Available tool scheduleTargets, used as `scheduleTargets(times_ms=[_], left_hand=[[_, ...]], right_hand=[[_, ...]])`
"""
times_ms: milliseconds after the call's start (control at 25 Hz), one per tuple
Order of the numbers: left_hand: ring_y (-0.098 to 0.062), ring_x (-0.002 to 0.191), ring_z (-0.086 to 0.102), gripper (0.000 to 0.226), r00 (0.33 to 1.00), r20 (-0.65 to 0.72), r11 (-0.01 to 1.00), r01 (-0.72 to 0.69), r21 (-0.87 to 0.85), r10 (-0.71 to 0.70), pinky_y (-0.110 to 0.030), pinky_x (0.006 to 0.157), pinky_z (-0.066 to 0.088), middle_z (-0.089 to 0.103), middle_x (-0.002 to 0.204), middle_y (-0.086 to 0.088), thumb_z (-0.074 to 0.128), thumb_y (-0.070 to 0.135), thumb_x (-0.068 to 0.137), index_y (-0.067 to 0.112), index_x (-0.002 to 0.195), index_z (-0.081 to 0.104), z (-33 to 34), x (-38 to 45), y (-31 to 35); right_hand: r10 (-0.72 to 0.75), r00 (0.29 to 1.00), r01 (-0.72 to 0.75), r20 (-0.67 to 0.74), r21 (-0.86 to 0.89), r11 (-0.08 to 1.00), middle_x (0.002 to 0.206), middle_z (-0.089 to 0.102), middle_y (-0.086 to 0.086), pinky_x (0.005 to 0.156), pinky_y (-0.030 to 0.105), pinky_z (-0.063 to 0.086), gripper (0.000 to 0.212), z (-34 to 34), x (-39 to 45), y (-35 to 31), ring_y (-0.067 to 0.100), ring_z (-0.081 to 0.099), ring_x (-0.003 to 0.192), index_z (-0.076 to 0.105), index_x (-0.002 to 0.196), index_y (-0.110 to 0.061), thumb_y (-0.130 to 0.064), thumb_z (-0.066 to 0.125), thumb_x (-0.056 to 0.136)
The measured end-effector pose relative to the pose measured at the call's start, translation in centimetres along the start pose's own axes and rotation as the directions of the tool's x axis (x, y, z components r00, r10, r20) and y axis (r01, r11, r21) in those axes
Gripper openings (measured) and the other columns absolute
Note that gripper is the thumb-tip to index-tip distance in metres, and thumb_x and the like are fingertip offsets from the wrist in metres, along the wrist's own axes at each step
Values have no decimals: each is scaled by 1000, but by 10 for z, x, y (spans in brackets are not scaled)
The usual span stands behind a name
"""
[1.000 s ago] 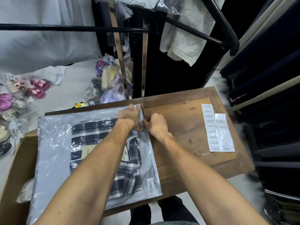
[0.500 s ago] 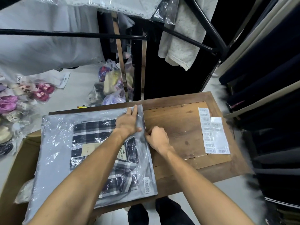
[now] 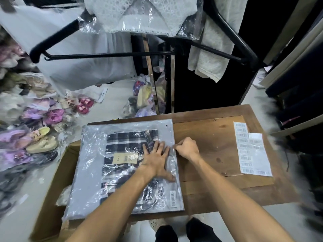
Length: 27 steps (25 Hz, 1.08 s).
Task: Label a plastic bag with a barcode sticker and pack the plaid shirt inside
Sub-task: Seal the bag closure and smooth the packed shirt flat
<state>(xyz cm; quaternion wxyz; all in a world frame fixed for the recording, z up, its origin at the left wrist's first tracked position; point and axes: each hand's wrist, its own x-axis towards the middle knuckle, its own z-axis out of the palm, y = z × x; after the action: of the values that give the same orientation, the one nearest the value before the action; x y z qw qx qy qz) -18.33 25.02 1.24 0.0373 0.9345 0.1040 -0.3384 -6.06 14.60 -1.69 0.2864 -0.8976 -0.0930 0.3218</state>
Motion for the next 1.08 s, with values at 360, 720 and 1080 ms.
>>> scheduleTargets(times_ms=[360, 720, 1080], left_hand=[[-34, 149, -34, 144, 994, 71, 997, 79, -9, -79, -85, 109, -1, -35, 163, -5, 55, 94, 65, 19, 158, -25, -12, 9, 13], [-33, 148, -36, 148, 993, 67, 993, 97, -71, -93, -87, 106, 3, -38, 162, -5, 48, 101, 59, 19, 158, -25, -22, 29, 9], [-37, 157, -13, 122, 963, -265, 995, 66, 69, -46, -80, 115, 0, -21, 167, -14, 41, 87, 81, 11, 163, -8, -14, 12, 21]], right_hand=[[-119, 993, 116, -29, -88, 989, 97, 80, 11, 84, 34, 58, 24, -7, -24, 9, 33, 73, 99, 82, 95, -16, -35, 70, 88], [-70, 998, 69, -3, -75, 995, 99, 80, 6, 85, 32, 57, 18, -9, -43, 34, 28, 73, 101, 82, 94, -20, -32, 71, 87], [-19, 1000, 18, -7, -82, 996, 103, 79, 8, 88, 34, 57, 17, -5, -49, 41, 30, 72, 103, 81, 93, -20, -33, 72, 87]])
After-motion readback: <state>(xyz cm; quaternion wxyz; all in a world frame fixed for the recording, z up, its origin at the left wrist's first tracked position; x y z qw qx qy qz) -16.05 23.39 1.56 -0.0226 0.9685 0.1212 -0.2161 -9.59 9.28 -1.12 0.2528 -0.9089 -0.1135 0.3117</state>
